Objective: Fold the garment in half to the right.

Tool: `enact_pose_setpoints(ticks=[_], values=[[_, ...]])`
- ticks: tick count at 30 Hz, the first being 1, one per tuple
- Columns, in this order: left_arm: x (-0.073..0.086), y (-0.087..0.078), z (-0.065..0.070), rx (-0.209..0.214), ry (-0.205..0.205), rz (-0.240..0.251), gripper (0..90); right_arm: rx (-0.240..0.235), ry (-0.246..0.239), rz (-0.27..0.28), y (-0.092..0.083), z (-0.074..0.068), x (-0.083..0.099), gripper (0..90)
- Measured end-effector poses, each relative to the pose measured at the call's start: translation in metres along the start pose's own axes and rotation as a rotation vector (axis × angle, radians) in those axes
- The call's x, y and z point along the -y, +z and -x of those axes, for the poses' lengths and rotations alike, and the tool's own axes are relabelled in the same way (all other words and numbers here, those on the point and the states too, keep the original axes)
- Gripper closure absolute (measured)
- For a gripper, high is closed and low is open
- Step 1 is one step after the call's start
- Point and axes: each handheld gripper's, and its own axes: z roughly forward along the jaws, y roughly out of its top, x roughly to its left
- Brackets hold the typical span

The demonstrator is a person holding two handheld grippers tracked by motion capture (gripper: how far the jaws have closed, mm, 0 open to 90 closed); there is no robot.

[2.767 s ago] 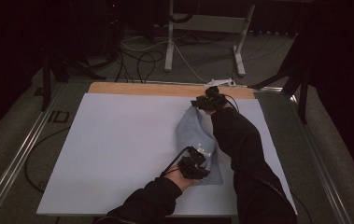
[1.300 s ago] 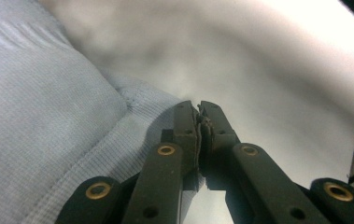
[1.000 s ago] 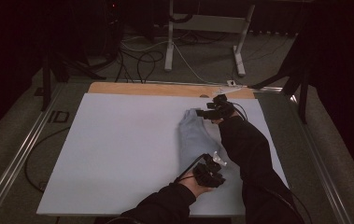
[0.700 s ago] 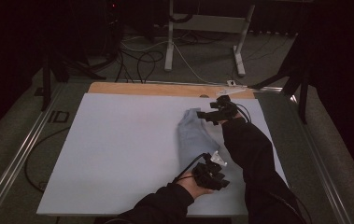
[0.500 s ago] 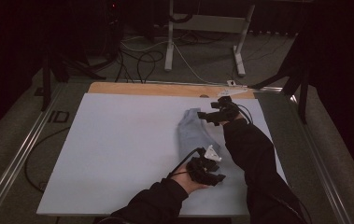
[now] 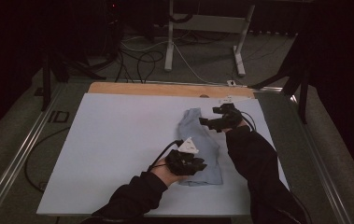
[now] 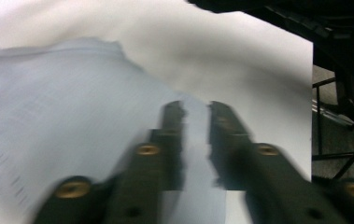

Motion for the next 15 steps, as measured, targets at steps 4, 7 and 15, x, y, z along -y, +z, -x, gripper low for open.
enact_pose_setpoints(ticks=[4,7,15], values=[[0.019,-0.003,-0.004,0.000,0.009,-0.039,90.0,-0.015,-0.004,0.005,-0.007,-0.009,0.009,14.1],[0.026,0.005,-0.005,0.023,0.004,-0.047,90.0,-0.020,-0.018,0.005,-0.009,-0.017,0.015,14.1],[0.039,0.031,-0.002,0.043,0.026,-0.102,90.0,-0.028,-0.007,0.013,-0.011,-0.023,0.025,14.1]])
